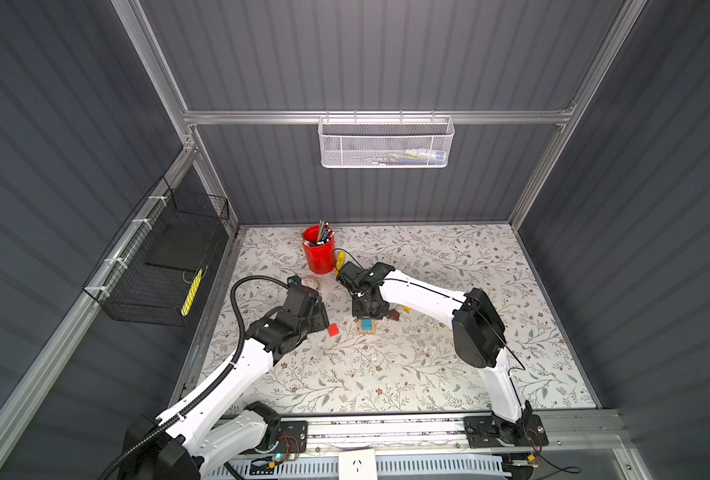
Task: Build the wood block tower
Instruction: 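Lower the yellow L cube onto the teal bar with the right gripper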
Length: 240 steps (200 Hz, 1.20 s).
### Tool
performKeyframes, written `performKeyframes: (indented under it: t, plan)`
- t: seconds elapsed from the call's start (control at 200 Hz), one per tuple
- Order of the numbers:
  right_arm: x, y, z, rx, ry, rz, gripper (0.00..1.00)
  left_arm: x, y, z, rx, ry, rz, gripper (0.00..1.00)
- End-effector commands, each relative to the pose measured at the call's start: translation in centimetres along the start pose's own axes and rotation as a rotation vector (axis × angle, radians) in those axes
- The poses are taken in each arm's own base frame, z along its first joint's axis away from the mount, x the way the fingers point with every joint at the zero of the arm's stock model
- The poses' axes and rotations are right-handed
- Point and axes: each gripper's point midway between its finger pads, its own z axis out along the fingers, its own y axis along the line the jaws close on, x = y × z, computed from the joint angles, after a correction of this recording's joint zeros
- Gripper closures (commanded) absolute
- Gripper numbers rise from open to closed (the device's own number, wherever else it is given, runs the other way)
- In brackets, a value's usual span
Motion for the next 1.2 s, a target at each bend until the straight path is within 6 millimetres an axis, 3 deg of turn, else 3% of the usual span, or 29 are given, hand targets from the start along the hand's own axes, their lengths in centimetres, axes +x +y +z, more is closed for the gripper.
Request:
performKeyframes:
  t: [0.0,0.49,0.886,1.196]
  plan:
    - [-0.1,0.1,0.0,-0.001,0.008,0.015,0.73,-0.4,0.3,-0.3,-0.016,-0.006,0.011,0.30]
    - [0.2,0.4,1.1,-0.001,0.028,0.006,0.69,-0.4,0.3,-0.1,-0.021,-0.003,0.010,0.30]
    - [-0.1,0.4,1.0,-0.003,0.024,0.002,0.53,-0.3,0.3,-0.1,-0.019,0.000,0.009,0.30]
    - [-0.3,0.1,1.7,0.009,0.029,0.009,0.52,-0.4,0.3,-0.1,-0.015,-0.004,0.008,0.30]
